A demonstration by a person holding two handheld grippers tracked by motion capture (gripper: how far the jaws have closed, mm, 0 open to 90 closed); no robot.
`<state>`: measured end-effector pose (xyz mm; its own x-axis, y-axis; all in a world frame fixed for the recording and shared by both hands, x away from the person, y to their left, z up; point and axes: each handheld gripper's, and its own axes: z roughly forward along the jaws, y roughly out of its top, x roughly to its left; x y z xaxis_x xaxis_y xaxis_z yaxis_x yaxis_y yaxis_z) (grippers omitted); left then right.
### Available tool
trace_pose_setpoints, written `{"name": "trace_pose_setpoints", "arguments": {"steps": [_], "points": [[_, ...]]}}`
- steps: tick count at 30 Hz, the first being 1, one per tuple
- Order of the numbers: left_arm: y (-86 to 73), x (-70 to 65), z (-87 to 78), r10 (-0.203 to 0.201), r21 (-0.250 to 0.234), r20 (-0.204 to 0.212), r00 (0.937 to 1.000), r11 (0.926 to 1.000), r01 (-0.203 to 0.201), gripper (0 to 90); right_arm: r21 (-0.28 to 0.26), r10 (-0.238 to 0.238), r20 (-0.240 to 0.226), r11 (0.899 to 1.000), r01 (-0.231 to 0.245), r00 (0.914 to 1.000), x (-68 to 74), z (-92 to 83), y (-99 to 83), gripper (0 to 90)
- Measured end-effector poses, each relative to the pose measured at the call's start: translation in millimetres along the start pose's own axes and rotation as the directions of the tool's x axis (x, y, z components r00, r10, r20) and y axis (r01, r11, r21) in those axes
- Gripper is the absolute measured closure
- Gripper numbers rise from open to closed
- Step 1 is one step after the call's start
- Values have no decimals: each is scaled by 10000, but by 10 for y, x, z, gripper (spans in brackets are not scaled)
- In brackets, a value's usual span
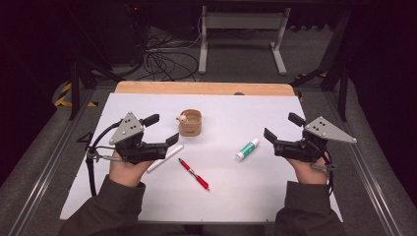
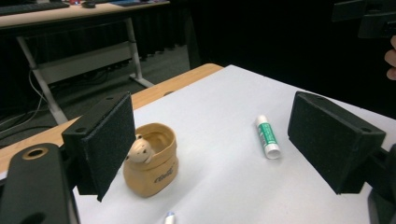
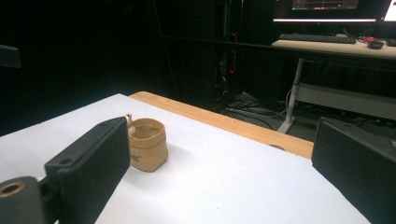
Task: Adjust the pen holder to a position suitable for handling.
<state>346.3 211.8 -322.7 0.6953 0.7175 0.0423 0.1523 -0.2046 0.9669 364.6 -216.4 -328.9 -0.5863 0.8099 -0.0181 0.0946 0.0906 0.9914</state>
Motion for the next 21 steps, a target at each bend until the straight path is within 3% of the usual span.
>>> {"name": "trace_pose_setpoints", "arguments": {"steps": [14, 21], "points": [[104, -186, 428, -286, 434, 560, 9980, 9987, 262, 195, 308, 21, 224, 9995, -28, 9997, -11, 9, 0, 51], [125, -277, 673, -275, 729, 544, 9981, 9971, 235, 213, 231, 71, 218, 9997, -76, 9997, -19, -10, 9, 51]]}}
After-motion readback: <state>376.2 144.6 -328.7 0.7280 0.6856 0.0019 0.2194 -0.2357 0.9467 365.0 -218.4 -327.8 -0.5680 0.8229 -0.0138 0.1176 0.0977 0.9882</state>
